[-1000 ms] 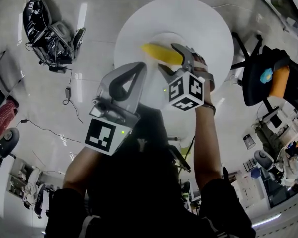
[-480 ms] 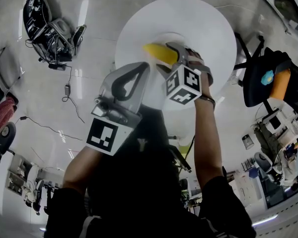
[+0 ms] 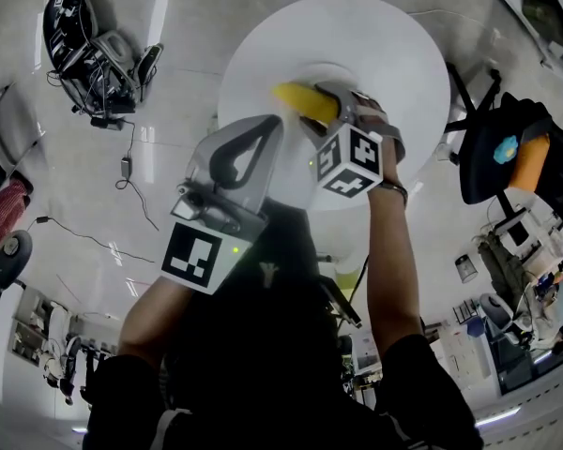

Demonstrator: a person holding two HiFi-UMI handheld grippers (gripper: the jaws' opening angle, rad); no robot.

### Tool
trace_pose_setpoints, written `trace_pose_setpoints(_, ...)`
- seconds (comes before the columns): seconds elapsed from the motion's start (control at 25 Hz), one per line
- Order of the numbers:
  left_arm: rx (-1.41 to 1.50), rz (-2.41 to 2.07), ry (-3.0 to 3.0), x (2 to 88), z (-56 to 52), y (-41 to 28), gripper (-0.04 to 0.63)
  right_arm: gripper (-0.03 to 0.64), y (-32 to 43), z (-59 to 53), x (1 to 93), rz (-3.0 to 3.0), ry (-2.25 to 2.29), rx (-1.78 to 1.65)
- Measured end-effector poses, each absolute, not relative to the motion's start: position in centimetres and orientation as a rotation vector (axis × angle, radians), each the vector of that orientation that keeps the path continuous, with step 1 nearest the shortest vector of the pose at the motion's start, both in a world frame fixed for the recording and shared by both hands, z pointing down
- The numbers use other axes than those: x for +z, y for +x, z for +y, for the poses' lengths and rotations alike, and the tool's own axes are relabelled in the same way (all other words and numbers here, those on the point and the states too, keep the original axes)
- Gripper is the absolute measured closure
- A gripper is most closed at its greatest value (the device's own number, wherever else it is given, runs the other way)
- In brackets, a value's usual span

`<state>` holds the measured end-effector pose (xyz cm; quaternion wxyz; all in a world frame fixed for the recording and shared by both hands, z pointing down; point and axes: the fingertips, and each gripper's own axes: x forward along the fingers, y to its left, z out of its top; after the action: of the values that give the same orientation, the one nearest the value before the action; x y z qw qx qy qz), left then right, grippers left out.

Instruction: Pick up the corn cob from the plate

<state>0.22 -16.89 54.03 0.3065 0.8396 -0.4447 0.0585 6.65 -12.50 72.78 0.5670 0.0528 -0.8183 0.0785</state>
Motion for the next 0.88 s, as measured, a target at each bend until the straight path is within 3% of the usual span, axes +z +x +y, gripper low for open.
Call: trace_pose_setpoints(0.88, 0.151, -1.182, 2.222, 53.98, -16.65, -0.49, 0.589, 0.362, 6.33, -12.54, 72.63, -1.918, 0.17, 0.191)
